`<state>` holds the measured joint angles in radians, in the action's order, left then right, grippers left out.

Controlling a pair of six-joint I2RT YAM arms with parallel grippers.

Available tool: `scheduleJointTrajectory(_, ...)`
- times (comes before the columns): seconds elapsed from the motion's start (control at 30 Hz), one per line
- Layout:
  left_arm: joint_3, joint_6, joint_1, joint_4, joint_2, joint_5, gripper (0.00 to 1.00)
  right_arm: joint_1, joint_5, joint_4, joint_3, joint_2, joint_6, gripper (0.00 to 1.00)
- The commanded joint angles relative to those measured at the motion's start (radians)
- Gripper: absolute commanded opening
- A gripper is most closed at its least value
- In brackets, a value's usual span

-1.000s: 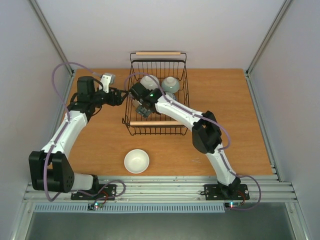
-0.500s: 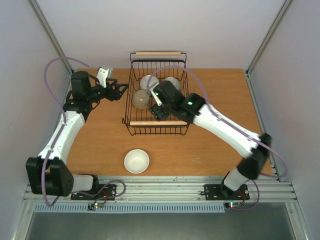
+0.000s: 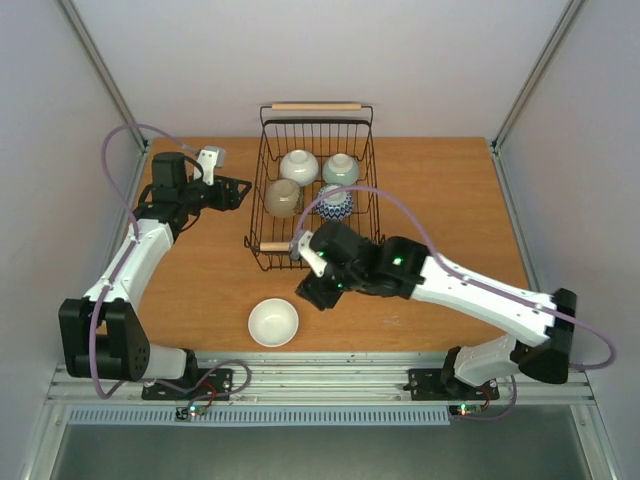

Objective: Load the bowls into the dish rack

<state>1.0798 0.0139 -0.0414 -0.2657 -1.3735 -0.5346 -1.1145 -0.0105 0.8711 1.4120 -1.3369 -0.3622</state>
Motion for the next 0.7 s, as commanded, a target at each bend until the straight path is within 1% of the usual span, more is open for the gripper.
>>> scheduleJointTrajectory(0.0, 0.006, -0.012, -0.003, 0.026, 0.019, 0.005, 0.76, -0.017, -0.055, 0.024, -0.087, -0.063, 0.073, 0.64)
scheduleJointTrajectory(0.2, 0.008, -0.014, -0.003, 0.024, 0.021, 0.007, 0.76, -0.038, -0.137, -0.034, -0.130, -0.138, 0.096, 0.62)
scheduleJointTrajectory(0.43, 0.009, -0.012, -0.003, 0.022, 0.022, 0.006, 0.76, -0.056, -0.171, -0.094, -0.166, -0.190, 0.123, 0.61)
scheduleJointTrajectory(0.67, 0.009, -0.011, -0.002, 0.020, 0.027, 0.004, 0.76, -0.056, -0.115, -0.182, -0.215, -0.261, 0.160, 0.48)
